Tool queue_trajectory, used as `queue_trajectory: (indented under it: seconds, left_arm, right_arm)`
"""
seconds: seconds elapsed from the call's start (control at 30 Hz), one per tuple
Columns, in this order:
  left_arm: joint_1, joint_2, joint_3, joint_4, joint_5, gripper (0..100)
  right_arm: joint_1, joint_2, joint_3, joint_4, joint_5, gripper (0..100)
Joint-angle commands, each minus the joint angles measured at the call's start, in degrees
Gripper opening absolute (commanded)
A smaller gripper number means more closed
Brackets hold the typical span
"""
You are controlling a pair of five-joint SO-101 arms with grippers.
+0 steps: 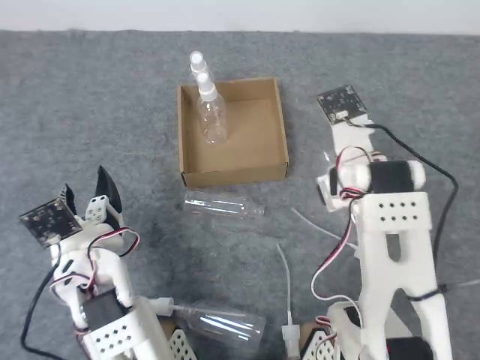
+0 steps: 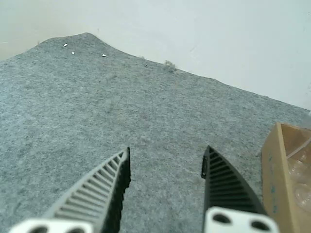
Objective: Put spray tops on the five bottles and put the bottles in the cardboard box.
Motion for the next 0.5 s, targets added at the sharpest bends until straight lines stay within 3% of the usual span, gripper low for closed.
queue_trajectory:
  seconds: [0.0, 0.47]
  left_arm:
    - [0.2, -1.2, -0.5, -1.6, -0.6, 23]
    - [0.2, -1.2, -0.5, -1.6, -0.6, 23]
  right_arm:
    - [5.4, -3.3, -0.6, 3.6, 5.9, 6.1]
    - [27.8, -3.6, 3.8, 6.6, 38.9, 6.1]
